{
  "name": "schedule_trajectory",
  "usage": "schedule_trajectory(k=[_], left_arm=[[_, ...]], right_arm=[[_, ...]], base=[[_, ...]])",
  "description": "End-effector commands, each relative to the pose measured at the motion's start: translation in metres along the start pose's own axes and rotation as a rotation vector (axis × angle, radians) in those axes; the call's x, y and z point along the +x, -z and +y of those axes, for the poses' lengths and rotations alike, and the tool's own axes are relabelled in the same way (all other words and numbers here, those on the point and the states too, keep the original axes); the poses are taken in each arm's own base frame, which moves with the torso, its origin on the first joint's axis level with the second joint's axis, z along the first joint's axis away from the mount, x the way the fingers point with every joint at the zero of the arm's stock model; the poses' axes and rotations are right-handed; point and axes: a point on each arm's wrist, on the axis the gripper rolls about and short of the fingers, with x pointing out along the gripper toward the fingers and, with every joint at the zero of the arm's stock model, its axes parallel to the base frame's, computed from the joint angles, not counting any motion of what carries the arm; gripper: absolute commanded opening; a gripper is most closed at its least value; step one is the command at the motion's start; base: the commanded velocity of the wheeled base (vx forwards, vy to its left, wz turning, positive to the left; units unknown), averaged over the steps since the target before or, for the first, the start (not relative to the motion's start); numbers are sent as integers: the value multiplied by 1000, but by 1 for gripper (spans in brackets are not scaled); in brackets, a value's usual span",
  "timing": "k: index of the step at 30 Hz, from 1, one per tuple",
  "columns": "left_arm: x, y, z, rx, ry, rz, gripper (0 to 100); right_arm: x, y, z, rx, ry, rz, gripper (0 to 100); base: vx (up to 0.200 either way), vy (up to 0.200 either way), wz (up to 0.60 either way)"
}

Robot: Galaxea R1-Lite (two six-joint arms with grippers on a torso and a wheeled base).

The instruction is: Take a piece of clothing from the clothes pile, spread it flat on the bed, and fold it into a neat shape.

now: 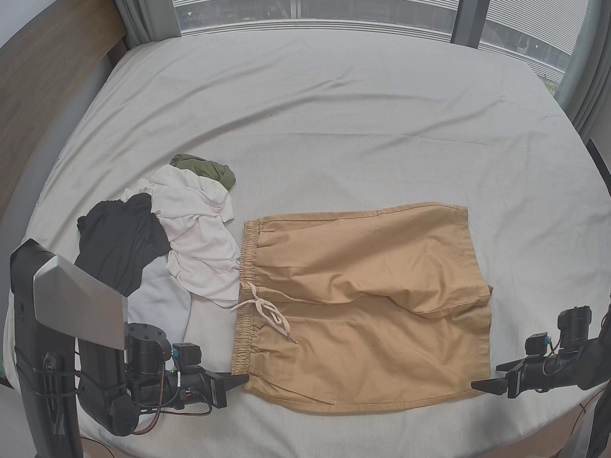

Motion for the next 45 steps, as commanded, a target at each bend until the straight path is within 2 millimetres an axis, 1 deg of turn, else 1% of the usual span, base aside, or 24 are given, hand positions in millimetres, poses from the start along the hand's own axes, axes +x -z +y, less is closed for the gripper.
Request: schedule_trajectory(k=[1, 8, 18, 26, 27, 41, 45], left_arm=[[0, 0, 0, 1, 1, -2, 0], [0, 0, 0, 3, 1, -4, 0], [0, 0, 0, 3, 1, -4, 0], [0, 0, -2, 6, 5, 1, 0], [0, 0, -2, 6, 5, 1, 0], [1, 1, -1, 5, 5, 2, 0], [-3, 1, -2, 0, 1, 1, 0]], right_arm=[[5, 6, -2, 27, -10, 38, 100], [11, 11, -4, 45, -20, 69, 100], [16, 9, -2, 27, -33, 69, 100], [21, 9, -6, 26, -40, 59, 100], [22, 9, -6, 26, -40, 58, 0], [21, 10, -6, 27, -42, 60, 0], [20, 10, -4, 27, -45, 61, 0]], base=[[0, 0, 0], [0, 0, 0], [0, 0, 0], [0, 0, 0], [0, 0, 0], [0, 0, 0], [0, 0, 0]])
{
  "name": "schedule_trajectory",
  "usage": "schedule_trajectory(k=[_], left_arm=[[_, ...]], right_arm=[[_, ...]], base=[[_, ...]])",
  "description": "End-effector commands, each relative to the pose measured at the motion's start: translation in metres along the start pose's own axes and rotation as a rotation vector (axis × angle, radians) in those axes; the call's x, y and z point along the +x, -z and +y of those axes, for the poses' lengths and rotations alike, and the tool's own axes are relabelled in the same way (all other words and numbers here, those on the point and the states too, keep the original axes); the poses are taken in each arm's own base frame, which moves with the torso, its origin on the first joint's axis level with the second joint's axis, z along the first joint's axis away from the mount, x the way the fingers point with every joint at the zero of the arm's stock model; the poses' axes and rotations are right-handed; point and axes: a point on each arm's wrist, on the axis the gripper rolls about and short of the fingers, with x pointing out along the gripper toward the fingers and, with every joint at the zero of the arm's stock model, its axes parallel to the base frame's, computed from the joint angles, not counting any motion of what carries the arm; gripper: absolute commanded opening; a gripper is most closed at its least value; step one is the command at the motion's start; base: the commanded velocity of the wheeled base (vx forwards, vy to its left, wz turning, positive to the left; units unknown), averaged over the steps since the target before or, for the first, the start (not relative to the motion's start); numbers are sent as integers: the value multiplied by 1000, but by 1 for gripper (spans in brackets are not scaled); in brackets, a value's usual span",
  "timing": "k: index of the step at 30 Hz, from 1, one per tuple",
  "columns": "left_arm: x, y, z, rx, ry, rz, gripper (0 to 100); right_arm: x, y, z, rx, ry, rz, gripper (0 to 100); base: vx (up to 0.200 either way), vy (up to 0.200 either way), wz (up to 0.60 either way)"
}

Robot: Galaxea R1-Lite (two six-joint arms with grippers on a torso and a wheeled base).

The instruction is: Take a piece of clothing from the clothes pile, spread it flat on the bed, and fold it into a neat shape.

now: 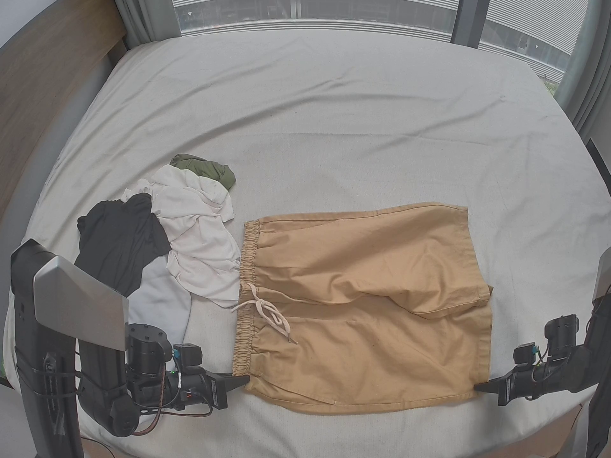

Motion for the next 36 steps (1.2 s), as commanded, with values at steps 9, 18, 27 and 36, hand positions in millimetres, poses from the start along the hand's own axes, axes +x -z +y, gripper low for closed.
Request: schedule_trajectory(k=[9, 18, 27, 36], left_arm=[[-14, 6, -4, -26, 10, 31, 0], [-23, 8, -3, -39, 1, 38, 0], [-27, 7, 1, -52, -14, 27, 0], [-43, 6, -10, -53, 39, 26, 0]], right_arm=[[-2, 4, 9, -15, -21, 21, 0], [-7, 6, 16, -16, -32, 45, 0], [-22, 6, 32, -28, -51, 73, 0], [-30, 9, 41, -47, -71, 112, 0]], base=[[0, 0, 0], [0, 0, 0], [0, 0, 0], [0, 0, 0]])
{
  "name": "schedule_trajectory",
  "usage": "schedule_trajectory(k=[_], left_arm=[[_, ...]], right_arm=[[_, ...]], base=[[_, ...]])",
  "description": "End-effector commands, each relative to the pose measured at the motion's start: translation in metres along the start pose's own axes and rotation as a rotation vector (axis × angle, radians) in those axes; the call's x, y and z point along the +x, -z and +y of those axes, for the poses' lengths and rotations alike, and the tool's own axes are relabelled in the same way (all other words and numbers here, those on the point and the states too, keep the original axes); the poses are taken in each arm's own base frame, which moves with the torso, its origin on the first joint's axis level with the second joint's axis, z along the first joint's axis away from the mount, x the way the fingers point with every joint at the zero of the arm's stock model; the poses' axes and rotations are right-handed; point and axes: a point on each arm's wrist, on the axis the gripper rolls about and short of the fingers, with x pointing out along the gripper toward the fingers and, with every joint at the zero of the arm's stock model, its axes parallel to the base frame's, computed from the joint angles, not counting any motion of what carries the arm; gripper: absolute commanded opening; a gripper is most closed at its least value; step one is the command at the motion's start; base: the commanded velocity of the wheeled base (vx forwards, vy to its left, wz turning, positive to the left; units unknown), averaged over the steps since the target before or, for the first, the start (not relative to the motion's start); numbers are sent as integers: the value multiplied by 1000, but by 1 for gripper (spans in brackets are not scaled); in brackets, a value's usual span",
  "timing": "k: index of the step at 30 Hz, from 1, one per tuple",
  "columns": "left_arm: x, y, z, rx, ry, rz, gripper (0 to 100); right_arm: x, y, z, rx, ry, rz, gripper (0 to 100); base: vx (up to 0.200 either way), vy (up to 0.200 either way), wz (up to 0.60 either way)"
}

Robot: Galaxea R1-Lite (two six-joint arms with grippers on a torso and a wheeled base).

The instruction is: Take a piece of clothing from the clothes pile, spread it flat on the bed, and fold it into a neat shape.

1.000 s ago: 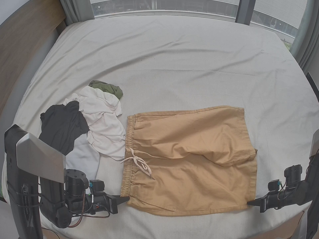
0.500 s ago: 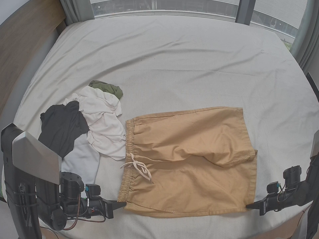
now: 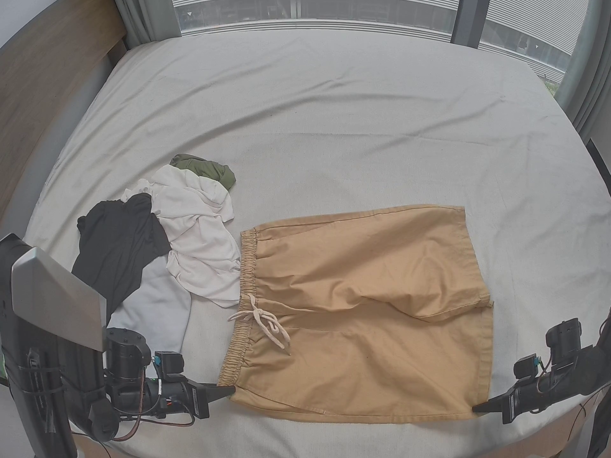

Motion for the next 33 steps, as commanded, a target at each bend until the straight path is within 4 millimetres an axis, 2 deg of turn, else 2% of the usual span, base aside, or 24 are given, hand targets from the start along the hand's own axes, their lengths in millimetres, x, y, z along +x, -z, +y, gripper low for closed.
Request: schedule_trajectory(k=[1, 15, 26, 33], left_arm=[[-8, -1, -5, 5, 20, -7, 0], [-8, 1, -4, -8, 13, 7, 0], [-23, 4, -12, -52, 61, 88, 0], [-23, 7, -11, -24, 62, 111, 0]], right_arm=[[-5, 2, 5, -28, 2, -13, 0], [-12, 6, 12, -42, -7, 10, 0], [-12, 7, 14, -53, -15, 25, 0], [-18, 12, 25, -77, -36, 58, 0]], base=[[0, 0, 0], [0, 0, 0], [0, 0, 0], [0, 0, 0]])
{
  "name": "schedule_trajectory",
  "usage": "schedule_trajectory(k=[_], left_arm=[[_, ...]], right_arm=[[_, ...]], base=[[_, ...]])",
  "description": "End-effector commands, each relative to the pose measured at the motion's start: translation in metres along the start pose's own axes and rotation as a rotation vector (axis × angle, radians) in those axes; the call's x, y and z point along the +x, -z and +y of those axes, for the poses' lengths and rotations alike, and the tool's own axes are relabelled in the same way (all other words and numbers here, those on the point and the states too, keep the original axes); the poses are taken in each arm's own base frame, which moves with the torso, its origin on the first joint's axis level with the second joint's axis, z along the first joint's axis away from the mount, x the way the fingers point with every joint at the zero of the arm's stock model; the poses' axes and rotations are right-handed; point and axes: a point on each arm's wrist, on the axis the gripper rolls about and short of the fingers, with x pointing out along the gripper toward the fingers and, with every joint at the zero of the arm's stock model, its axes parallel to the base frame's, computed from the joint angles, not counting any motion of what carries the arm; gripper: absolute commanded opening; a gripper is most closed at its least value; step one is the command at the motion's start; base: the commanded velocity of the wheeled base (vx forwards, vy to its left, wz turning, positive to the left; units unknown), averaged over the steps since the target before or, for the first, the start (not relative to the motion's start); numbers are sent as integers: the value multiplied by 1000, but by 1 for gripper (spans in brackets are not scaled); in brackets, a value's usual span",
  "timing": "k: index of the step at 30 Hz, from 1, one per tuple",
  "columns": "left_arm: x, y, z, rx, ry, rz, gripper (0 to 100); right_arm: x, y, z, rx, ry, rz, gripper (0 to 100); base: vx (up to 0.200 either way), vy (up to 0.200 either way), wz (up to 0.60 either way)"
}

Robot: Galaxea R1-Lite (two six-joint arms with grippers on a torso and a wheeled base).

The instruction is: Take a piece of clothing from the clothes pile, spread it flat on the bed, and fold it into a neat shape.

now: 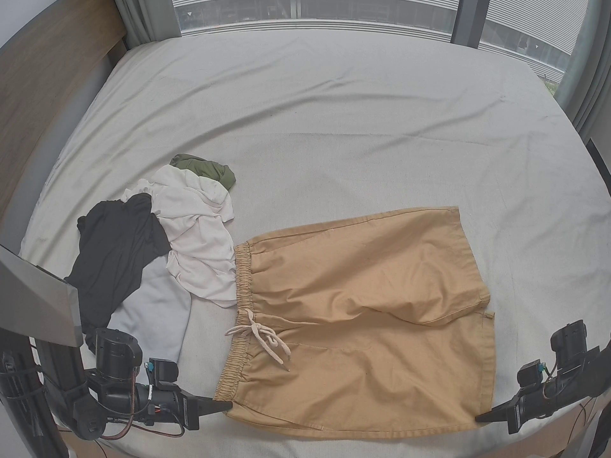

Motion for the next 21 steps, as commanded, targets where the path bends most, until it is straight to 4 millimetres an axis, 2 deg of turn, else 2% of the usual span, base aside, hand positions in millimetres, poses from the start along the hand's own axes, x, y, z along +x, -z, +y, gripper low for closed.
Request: schedule_trajectory(k=[1, 6, 12, 21], left_arm=[[-5, 2, -1, 5, 0, 2, 0], [-7, -3, -2, 20, 22, -41, 0], [-6, -20, -9, 23, 82, -171, 0], [-1, -29, -13, 14, 102, -200, 0]], right_arm=[[-4, 3, 8, -25, -8, -1, 0], [-9, -7, 8, -63, 9, -57, 0], [-21, -25, 10, -107, -42, -191, 0], [-32, -44, 10, -106, -45, -289, 0]], base=[[0, 0, 0], [0, 0, 0], [0, 0, 0], [0, 0, 0]])
